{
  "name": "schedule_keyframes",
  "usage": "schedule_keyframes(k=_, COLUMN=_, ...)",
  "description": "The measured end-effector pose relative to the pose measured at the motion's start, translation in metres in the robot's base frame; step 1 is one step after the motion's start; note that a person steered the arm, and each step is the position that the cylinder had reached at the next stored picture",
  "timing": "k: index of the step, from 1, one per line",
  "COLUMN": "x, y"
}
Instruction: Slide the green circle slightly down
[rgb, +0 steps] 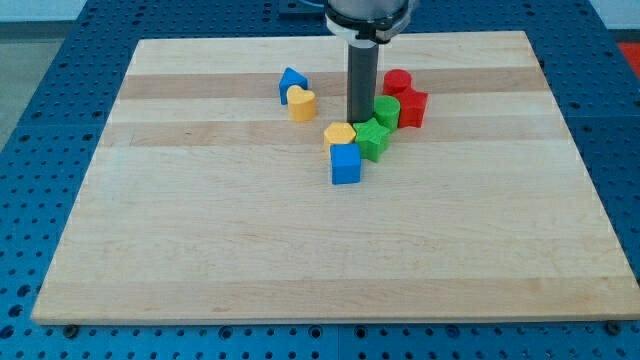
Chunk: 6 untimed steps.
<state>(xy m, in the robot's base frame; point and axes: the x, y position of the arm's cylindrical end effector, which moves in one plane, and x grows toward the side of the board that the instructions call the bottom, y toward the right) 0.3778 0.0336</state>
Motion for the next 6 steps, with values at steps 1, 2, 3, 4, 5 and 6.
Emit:
schedule_keyframes(k=1, x=-0.005, y=-0.001)
schedule_keyframes(k=2, x=-0.02, y=-0.003)
schedule_keyframes(k=3, x=-0.032, y=0.002)
schedule_keyframes(k=4, x=-0.031, y=0.03)
schedule_keyframes(k=5, x=-0.022, y=0.049)
schedule_keyframes(k=6, x=-0.008, y=0.06)
